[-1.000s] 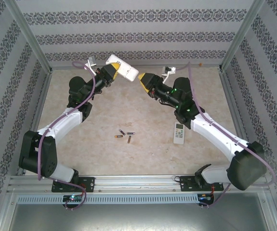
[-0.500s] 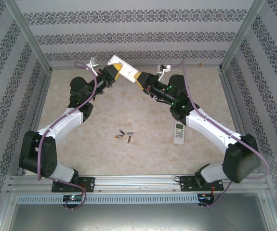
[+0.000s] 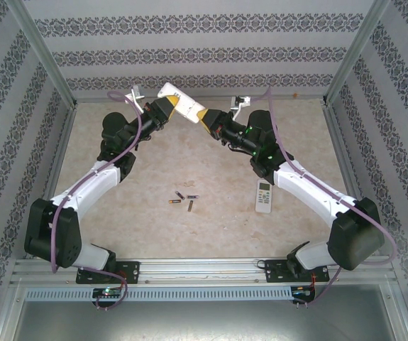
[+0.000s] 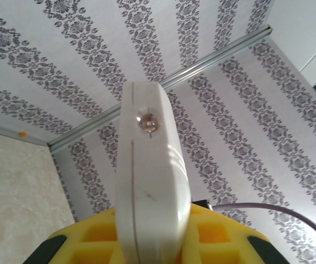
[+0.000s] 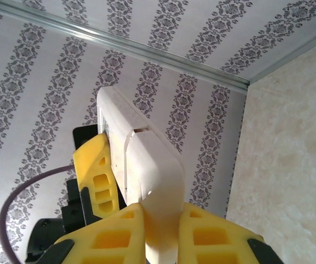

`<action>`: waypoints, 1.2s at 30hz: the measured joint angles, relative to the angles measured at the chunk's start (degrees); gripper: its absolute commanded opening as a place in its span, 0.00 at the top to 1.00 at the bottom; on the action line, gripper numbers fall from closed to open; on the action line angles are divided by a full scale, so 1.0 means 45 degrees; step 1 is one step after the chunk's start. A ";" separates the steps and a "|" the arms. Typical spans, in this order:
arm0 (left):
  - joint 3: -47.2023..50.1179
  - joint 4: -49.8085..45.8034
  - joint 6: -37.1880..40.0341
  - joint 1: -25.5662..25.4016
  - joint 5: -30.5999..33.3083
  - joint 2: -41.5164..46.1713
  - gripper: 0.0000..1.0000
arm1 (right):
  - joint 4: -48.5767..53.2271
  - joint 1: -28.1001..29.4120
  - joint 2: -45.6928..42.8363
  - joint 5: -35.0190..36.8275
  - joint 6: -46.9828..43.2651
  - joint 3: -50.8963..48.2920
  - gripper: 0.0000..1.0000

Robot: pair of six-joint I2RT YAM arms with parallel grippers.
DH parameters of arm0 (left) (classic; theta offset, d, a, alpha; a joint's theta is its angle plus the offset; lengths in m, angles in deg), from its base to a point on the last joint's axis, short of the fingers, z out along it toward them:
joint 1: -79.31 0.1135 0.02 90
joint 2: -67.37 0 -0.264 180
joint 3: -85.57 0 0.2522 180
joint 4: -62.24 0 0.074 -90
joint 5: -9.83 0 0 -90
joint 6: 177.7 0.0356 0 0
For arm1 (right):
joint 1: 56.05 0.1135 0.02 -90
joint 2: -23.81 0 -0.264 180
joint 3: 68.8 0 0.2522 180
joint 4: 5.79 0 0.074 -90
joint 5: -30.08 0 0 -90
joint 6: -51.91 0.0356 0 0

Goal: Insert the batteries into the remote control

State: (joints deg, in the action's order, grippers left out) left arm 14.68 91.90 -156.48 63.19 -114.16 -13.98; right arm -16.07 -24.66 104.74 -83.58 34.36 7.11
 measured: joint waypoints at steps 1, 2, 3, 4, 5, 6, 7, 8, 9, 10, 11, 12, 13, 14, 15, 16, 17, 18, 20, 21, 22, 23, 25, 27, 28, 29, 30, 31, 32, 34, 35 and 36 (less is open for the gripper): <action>-0.0034 -0.0223 0.0180 0.0000 0.0005 0.0078 1.00 | 0.0034 0.0000 -0.0015 -0.0005 -0.0078 -0.0005 0.94; -0.0068 -0.0374 0.0306 -0.0005 0.0005 0.0141 1.00 | 0.0058 0.0049 -0.0049 -0.0005 -0.0141 -0.0034 0.94; -0.0092 -0.0515 0.0393 -0.0005 -0.0005 0.0189 1.00 | 0.0058 0.0058 -0.0102 0.0005 -0.0180 -0.0097 0.94; -0.0107 -0.0578 0.0442 -0.0015 -0.0049 0.0214 1.00 | 0.0049 0.0058 -0.0180 0.0005 -0.0185 -0.0199 0.94; -0.0112 -0.0636 0.0476 -0.0019 -0.0102 0.0228 1.00 | 0.0034 0.0053 -0.0301 0.0010 -0.0185 -0.0355 0.94; -0.0112 -0.0661 0.0466 -0.0078 -0.0155 0.0223 1.00 | -0.0044 0.0044 -0.0447 0.0019 -0.0185 -0.0563 0.93; -0.0112 -0.0670 0.0447 -0.0112 -0.0238 0.0209 1.00 | -0.0112 0.0039 -0.0617 0.0034 -0.0185 -0.0792 0.94; -0.0112 -0.0670 0.0359 -0.0160 -0.0374 0.0175 1.00 | -0.0189 -0.0019 -0.0797 0.0044 -0.0180 -0.1015 0.94; -0.0112 -0.0665 0.0257 -0.0185 -0.0515 0.0131 1.00 | -0.0253 -0.0039 -0.0996 0.0053 -0.0185 -0.1234 0.94; -0.0112 -0.0656 0.0185 -0.0214 -0.0656 0.0097 1.00 | -0.0257 -0.0049 -0.1161 0.0058 -0.0185 -0.1413 0.94; -0.0112 -0.0661 0.0146 -0.0243 -0.0782 0.0063 1.00 | -0.0301 -0.0083 -0.1336 0.0063 -0.0185 -0.1637 0.94; -0.0112 -0.0670 0.0136 -0.0301 -0.0899 0.0039 1.00 | -0.0359 -0.0126 -0.1496 0.0053 -0.0189 -0.1846 0.94; -0.0112 -0.0695 0.0151 -0.0345 -0.0991 0.0010 1.00 | -0.0389 -0.0131 -0.1642 0.0049 -0.0189 -0.2030 0.94; -0.0112 -0.0767 0.0214 -0.0393 -0.1073 -0.0010 1.00 | -0.0384 -0.0180 -0.1831 0.0049 -0.0185 -0.2229 0.93; -0.0112 -0.0923 0.0384 -0.0398 -0.1117 -0.0010 1.00 | -0.0398 -0.0233 -0.2021 0.0039 -0.0243 -0.2419 0.94; -0.0112 -0.1146 0.0641 -0.0398 -0.1044 -0.0010 1.00 | -0.0350 -0.0325 -0.2249 0.0010 -0.0316 -0.2603 0.94; -0.0136 -0.1375 0.0889 -0.0359 -0.0840 -0.0010 1.00 | -0.0253 -0.0427 -0.2497 0.0039 -0.0384 -0.2798 0.94; -0.0175 -0.1642 0.1195 -0.0223 -0.0646 -0.0005 1.00 | -0.0112 -0.0617 -0.2764 0.0068 -0.0442 -0.2982 0.94; -0.0325 -0.2283 0.1894 -0.0049 -0.0287 -0.0005 1.00 | 0.0160 -0.0942 -0.3065 0.0160 -0.0559 -0.3128 0.94; -0.0384 -0.2579 0.2210 0.0010 -0.0155 0.0010 1.00 | 0.0253 -0.1064 -0.3167 0.0257 -0.0636 -0.3162 0.94; -0.0398 -0.2827 0.2482 0.0019 -0.0049 0.0019 1.00 | 0.0325 -0.1132 -0.3235 0.0325 -0.0733 -0.3191 0.93; -0.0398 -0.2943 0.2628 0.0015 -0.0029 0.0034 1.00 | 0.0355 -0.1151 -0.3279 0.0374 -0.0782 -0.3240 0.93; -0.0398 -0.3196 0.2914 0.0015 0.0000 0.0039 1.00 | 0.0423 -0.1175 -0.3303 0.0384 -0.0860 -0.3361 0.92; -0.0398 -0.3361 0.3084 0.0015 0.0010 0.0049 1.00 | 0.0602 -0.1263 -0.3298 0.0423 -0.0899 -0.3512 0.92; -0.0398 -0.3521 0.3206 0.0015 0.0049 0.0078 0.99 | 0.0821 -0.1331 -0.3279 0.0476 -0.0971 -0.3546 0.92; -0.0393 -0.3672 0.3293 0.0015 0.0058 0.0136 0.99 | 0.1010 -0.1433 -0.3220 0.0534 -0.1088 -0.3551 0.92; -0.0393 -0.3847 0.3395 0.0015 0.0092 0.0219 0.99 | 0.1219 -0.1559 -0.3089 0.0636 -0.1258 -0.3551 0.91; -0.0384 -0.3973 0.3483 0.0015 0.0097 0.0325 0.99 | 0.1447 -0.1685 -0.2832 0.0767 -0.1530 -0.3536 0.90; -0.0384 -0.4080 0.3536 0.0015 0.0097 0.0427 0.99 | 0.1598 -0.1773 -0.2584 0.0845 -0.1719 -0.3512 0.90; -0.0345 -0.4231 0.3570 0.0015 0.0068 0.0690 0.99 | 0.1846 -0.1972 -0.1647 0.0967 -0.2093 -0.3400 0.90; -0.0311 -0.4235 0.3570 0.0015 0.0034 0.0782 0.99 | 0.1938 -0.2050 -0.1185 0.0981 -0.2210 -0.3332 0.90; -0.0219 -0.4231 0.3570 0.0015 -0.0005 0.0908 0.99 | 0.2025 -0.2142 -0.0554 0.1030 -0.2341 -0.3249 0.90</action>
State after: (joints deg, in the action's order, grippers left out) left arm 13.70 72.86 -140.41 63.26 -114.19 -9.89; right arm -6.95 -34.29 102.24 -78.95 23.82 -7.51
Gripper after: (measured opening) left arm 0.170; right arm 0.103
